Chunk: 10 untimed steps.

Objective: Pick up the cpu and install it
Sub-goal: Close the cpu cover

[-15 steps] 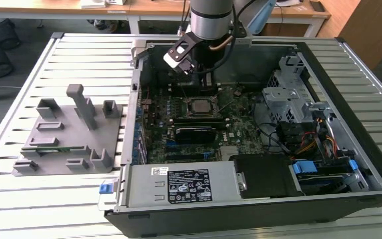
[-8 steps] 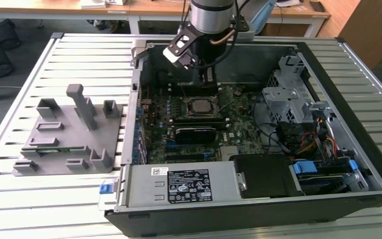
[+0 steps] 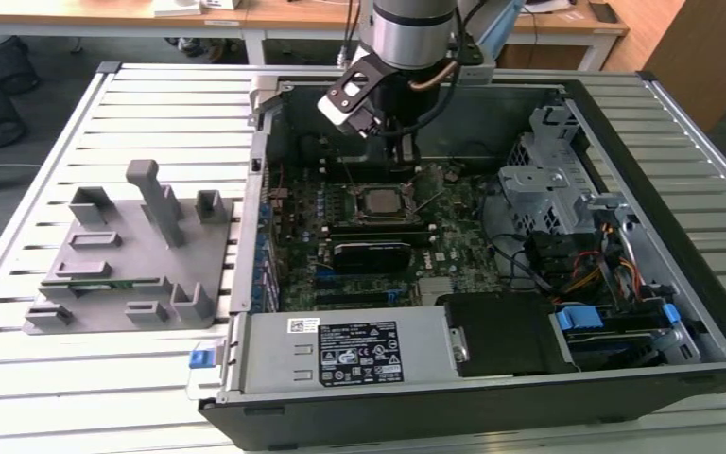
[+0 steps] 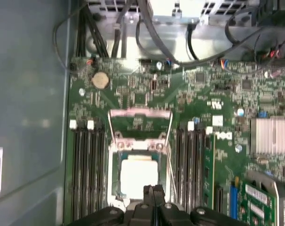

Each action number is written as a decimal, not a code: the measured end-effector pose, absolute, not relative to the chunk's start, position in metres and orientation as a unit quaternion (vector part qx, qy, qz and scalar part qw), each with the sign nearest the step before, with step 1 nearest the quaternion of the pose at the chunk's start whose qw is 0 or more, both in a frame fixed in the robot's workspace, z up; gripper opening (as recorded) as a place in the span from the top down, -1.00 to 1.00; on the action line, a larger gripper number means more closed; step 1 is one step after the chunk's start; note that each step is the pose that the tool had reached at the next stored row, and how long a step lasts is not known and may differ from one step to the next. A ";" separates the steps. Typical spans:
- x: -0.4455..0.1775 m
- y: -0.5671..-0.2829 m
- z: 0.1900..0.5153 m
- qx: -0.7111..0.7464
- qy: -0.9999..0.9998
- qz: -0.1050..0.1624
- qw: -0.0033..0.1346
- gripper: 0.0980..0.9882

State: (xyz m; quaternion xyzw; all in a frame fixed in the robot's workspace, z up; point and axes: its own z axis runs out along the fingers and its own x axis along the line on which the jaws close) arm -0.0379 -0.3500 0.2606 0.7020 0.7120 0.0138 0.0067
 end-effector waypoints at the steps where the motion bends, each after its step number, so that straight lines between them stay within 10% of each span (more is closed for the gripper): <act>1: -0.033 -0.350 0.261 0.702 0.712 0.014 0.006 0.98; 10: -0.023 -0.350 0.276 0.702 0.712 0.014 0.006 0.98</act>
